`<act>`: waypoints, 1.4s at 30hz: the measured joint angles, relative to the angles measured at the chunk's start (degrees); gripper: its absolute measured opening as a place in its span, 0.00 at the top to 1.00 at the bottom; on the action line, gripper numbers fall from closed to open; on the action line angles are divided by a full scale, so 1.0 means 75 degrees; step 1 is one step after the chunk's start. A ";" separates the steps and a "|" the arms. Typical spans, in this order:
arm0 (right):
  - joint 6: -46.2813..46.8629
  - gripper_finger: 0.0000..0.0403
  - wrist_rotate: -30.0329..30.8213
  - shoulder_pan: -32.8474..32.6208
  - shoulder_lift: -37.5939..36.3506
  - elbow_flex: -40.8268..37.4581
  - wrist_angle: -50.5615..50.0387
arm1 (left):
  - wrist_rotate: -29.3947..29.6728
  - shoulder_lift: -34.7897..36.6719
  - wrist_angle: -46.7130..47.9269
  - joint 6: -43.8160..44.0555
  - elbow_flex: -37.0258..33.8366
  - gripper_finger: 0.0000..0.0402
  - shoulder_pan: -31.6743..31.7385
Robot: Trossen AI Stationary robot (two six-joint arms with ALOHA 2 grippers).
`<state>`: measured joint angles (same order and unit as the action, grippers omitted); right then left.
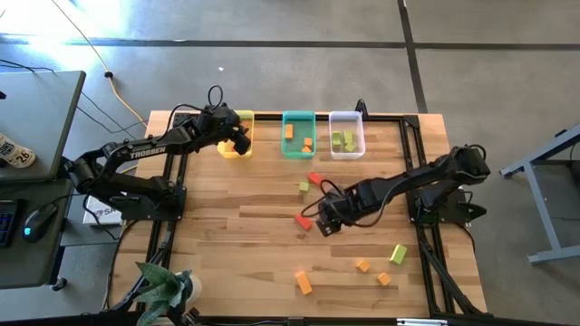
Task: Sort & place blocks by color
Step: Put the yellow block into the green bin
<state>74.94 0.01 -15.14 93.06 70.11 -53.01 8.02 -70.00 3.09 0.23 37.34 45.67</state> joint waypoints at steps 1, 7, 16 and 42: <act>0.0052 0.48 0.0000 -0.0053 0.0000 0.0000 -0.0068 | 0.0001 0.0000 0.0000 0.0002 0.0000 0.54 0.0000; 0.0516 0.48 -0.0009 -0.0378 0.0000 0.0000 -0.0634 | -0.0305 0.0000 -0.0101 0.0009 0.0000 0.50 0.0000; 0.0542 0.48 -0.0315 -0.1150 -0.0003 0.0000 -0.1073 | -0.1708 0.0003 -0.1043 0.0288 0.0000 0.50 -0.0121; 0.0321 0.42 -0.0806 -0.3019 -0.0006 -0.0496 -0.0050 | -0.2360 0.0003 -0.2865 0.1601 0.0000 0.50 -0.2968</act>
<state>77.35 -6.03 -37.78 93.01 66.38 -53.38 -9.67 -69.97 -18.39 12.24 37.34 23.41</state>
